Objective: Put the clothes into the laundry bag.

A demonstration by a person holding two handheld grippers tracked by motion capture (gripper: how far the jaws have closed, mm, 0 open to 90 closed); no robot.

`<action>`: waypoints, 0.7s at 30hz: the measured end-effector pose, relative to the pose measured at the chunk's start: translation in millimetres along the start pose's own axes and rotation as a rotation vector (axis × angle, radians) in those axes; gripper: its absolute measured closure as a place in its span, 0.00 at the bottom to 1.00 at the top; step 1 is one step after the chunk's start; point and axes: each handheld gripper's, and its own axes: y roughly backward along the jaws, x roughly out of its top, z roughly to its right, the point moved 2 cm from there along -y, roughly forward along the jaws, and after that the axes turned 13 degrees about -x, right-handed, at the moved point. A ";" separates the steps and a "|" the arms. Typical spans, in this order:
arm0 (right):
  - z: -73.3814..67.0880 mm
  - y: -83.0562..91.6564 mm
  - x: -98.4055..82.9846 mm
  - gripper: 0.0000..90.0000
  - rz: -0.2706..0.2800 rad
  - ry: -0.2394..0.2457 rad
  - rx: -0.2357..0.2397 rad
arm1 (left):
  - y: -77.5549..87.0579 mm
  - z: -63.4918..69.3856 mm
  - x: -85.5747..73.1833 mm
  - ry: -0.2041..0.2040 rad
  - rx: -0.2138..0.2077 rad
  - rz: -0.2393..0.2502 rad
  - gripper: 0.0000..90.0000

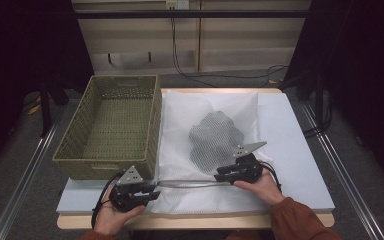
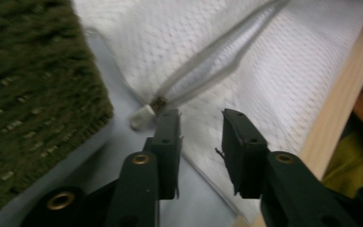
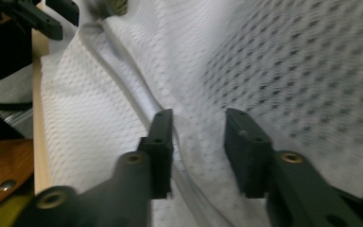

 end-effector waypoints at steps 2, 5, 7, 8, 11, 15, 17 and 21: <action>3.7 5.6 -0.9 0.68 0.017 -0.015 -0.001 | -0.7 -2.8 3.8 -0.007 0.015 0.016 0.72; 7.5 13.6 -2.1 0.64 0.035 -0.032 -0.010 | -2.1 -4.9 8.7 -0.013 0.013 0.043 0.73; 9.4 18.3 -3.3 0.63 0.050 -0.044 -0.015 | -3.3 -6.0 9.4 -0.014 0.021 0.039 0.73; 10.8 21.4 -4.3 0.63 0.059 -0.044 -0.015 | -3.7 -6.5 9.3 -0.016 0.019 0.040 0.73; 13.7 28.0 -7.2 0.61 0.076 -0.058 -0.030 | -3.3 -10.0 10.3 -0.017 0.041 0.033 0.74; 16.0 35.3 -11.9 0.59 0.082 -0.065 -0.045 | -4.8 -11.9 12.3 -0.029 0.052 0.032 0.74; 16.3 40.0 -14.6 0.57 0.088 -0.068 -0.051 | -6.1 -11.7 12.0 -0.033 0.059 0.025 0.73; 17.8 49.4 -19.8 0.54 0.104 -0.079 -0.061 | -4.1 -12.4 11.5 -0.038 0.077 0.033 0.72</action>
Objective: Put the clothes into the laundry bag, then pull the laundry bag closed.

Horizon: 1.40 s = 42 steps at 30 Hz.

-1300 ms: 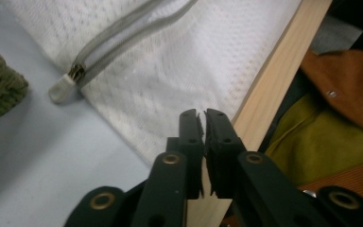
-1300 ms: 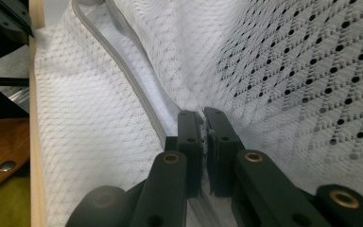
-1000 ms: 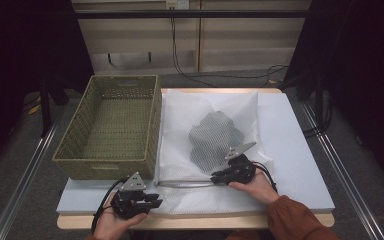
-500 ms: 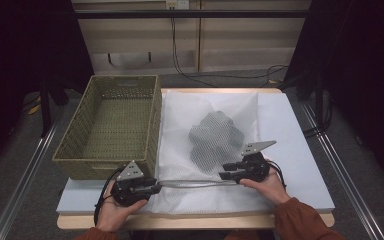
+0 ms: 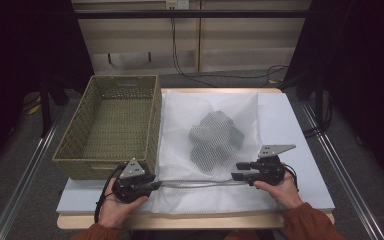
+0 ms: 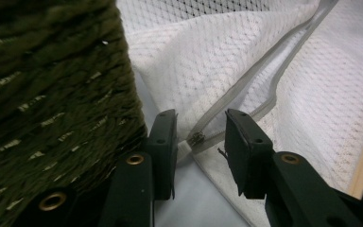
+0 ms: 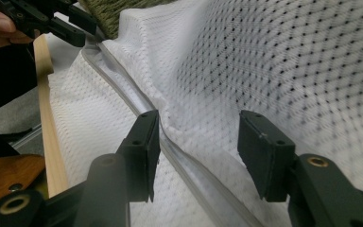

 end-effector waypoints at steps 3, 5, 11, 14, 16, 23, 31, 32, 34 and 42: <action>1.9 7.2 -3.4 0.53 0.011 -0.014 -0.005 | 1.1 -1.7 -1.5 0.007 0.008 -0.001 0.74; 3.0 12.5 -5.6 0.53 0.022 -0.017 -0.016 | 1.4 -1.0 -1.7 -0.002 0.014 -0.012 0.77; 9.5 21.7 -11.3 0.55 0.029 -0.040 -0.044 | -1.4 -5.1 0.9 -0.006 0.037 -0.002 0.83; 12.8 23.4 -12.2 0.65 0.033 -0.039 -0.059 | -5.7 -7.0 -0.6 -0.010 0.037 -0.026 0.83; 16.2 25.7 -13.7 0.70 0.036 -0.050 -0.076 | -8.3 -8.9 -1.8 -0.003 0.022 -0.026 0.82; 23.1 32.9 -22.1 0.72 0.034 -0.082 -0.107 | -13.9 -6.8 -3.9 -0.022 0.031 -0.072 0.75; 22.1 31.0 -24.2 0.68 0.026 -0.078 -0.101 | -17.0 -1.0 -4.4 -0.024 0.026 -0.085 0.68; 21.8 31.0 -24.2 0.68 0.025 -0.077 -0.101 | -19.5 0.7 -4.9 -0.033 0.006 -0.090 0.68; 21.7 30.4 -24.0 0.67 0.027 -0.071 -0.101 | -25.2 4.5 -5.3 -0.051 -0.001 -0.119 0.68; 22.3 29.6 -24.0 0.66 0.026 -0.072 -0.100 | -18.9 5.5 -5.6 -0.026 -0.013 -0.105 0.72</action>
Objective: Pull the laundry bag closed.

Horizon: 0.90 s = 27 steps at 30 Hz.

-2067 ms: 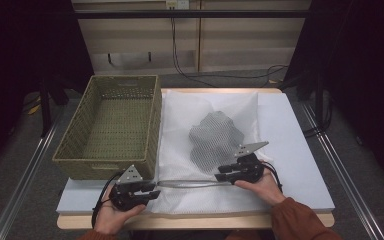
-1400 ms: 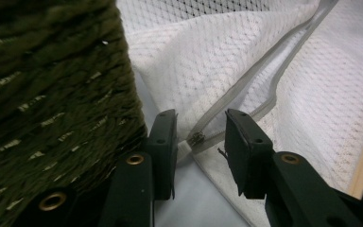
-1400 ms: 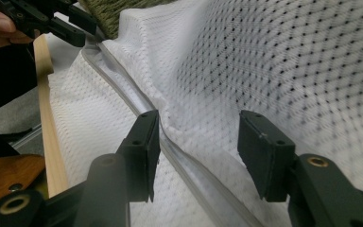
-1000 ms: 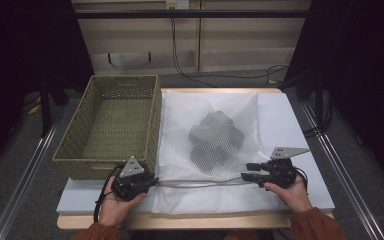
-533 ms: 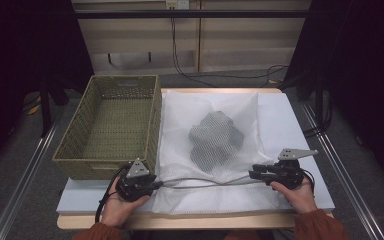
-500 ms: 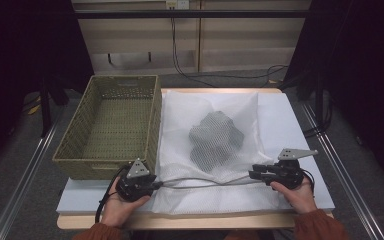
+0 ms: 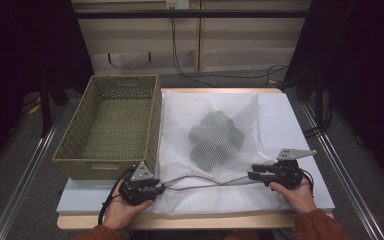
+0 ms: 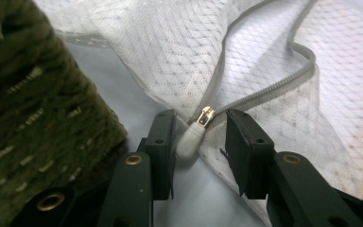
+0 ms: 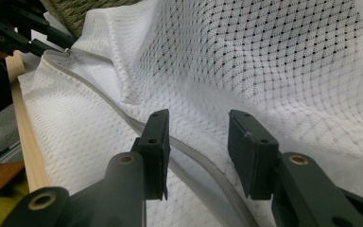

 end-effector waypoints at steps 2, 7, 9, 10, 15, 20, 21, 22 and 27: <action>-0.2 0.1 -0.2 0.65 -0.003 -0.002 0.000 | 1.2 2.1 -0.6 -0.002 -0.022 0.000 0.76; -1.6 -0.4 -0.2 0.63 -0.003 0.003 0.002 | 4.0 2.9 -1.0 0.001 -0.017 0.001 0.87; -2.5 -0.8 -0.4 0.63 -0.007 0.006 0.003 | 5.1 2.5 -0.7 0.012 -0.043 0.010 0.90; -2.6 -0.9 -0.4 0.63 -0.006 0.007 0.004 | 5.7 2.4 -0.4 0.010 -0.039 0.009 0.90; -2.4 -1.3 -0.3 0.62 -0.005 0.007 0.003 | 8.9 3.0 2.2 0.037 -0.053 0.046 0.91; -3.0 -1.2 -0.2 0.61 -0.005 0.012 0.002 | 9.2 6.1 5.4 0.033 -0.056 0.062 0.90; -3.0 -1.0 -0.1 0.61 -0.002 0.010 -0.001 | 9.1 6.7 6.1 0.033 -0.059 0.066 0.90; -2.9 -0.7 0.0 0.61 -0.002 0.008 -0.001 | 8.7 6.8 7.1 0.022 -0.062 0.064 0.90; -3.1 -1.0 -0.1 0.61 -0.003 0.011 0.001 | 3.0 9.8 13.8 0.021 -0.068 0.069 0.88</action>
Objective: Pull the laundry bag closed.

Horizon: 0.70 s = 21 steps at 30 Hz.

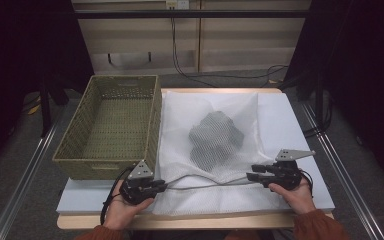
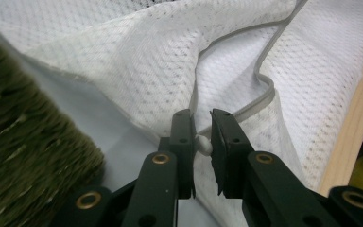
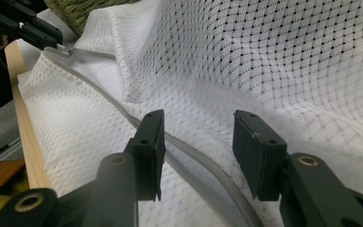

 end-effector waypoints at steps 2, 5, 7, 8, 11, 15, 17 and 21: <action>-0.3 -0.1 0.1 0.61 0.000 0.001 0.001 | -3.6 1.2 0.8 -0.003 0.003 -0.016 0.88; -0.4 -0.1 0.2 0.61 0.001 0.000 0.003 | -8.7 -0.1 1.7 -0.004 -0.005 -0.029 0.85; -0.7 -0.5 0.2 0.61 -0.001 -0.003 0.010 | -12.2 1.3 3.1 -0.009 0.000 -0.031 0.84; -1.0 -0.6 0.2 0.61 -0.002 -0.002 0.012 | -14.1 1.4 4.0 -0.014 -0.002 -0.040 0.83; -1.5 -1.1 0.3 0.61 -0.003 -0.002 0.021 | -17.7 1.3 5.1 -0.008 0.003 -0.049 0.81; -1.9 -1.3 0.1 0.61 -0.006 0.000 0.026 | -18.4 1.2 6.0 -0.005 0.016 -0.032 0.74; -2.3 -1.4 0.0 0.59 -0.011 0.000 0.032 | -14.7 0.5 6.2 -0.009 0.011 -0.027 0.72; -3.0 -1.5 0.0 0.59 -0.011 0.003 0.035 | -6.3 0.1 4.4 0.000 0.022 -0.002 0.67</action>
